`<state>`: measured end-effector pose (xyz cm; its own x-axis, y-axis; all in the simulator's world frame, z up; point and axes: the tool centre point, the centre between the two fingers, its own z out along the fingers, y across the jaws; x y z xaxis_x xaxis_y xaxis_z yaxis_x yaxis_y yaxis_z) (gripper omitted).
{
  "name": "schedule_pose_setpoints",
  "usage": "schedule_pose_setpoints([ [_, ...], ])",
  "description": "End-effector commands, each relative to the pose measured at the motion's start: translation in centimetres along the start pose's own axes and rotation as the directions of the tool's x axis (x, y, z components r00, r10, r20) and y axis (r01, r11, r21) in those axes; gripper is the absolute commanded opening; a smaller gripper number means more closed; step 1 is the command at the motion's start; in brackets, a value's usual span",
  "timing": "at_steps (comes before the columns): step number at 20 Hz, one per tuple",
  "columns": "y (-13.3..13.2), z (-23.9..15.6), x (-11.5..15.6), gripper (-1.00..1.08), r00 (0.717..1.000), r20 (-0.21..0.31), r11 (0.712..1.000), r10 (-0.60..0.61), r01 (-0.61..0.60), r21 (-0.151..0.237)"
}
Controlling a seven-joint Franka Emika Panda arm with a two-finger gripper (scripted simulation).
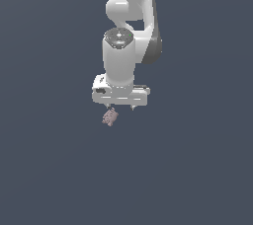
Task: Pick up the object and move it to a goal position.
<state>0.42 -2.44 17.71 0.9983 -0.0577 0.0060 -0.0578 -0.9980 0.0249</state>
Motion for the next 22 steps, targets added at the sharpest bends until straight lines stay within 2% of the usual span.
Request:
schedule_pose_setpoints([
  [1, 0.0, 0.0, 0.0, 1.0, 1.0, 0.0, 1.0, 0.0, 0.0, 0.0],
  [8, 0.3, -1.9, 0.7, 1.0, 0.999, -0.024, 0.999, 0.043, -0.043, 0.021],
  [13, 0.3, -2.0, 0.7, 1.0, 0.999, -0.024, 0.999, 0.046, -0.045, 0.022],
  [22, 1.9, 1.2, -0.2, 1.0, 0.99, -0.012, 0.99, 0.142, -0.142, 0.028],
])
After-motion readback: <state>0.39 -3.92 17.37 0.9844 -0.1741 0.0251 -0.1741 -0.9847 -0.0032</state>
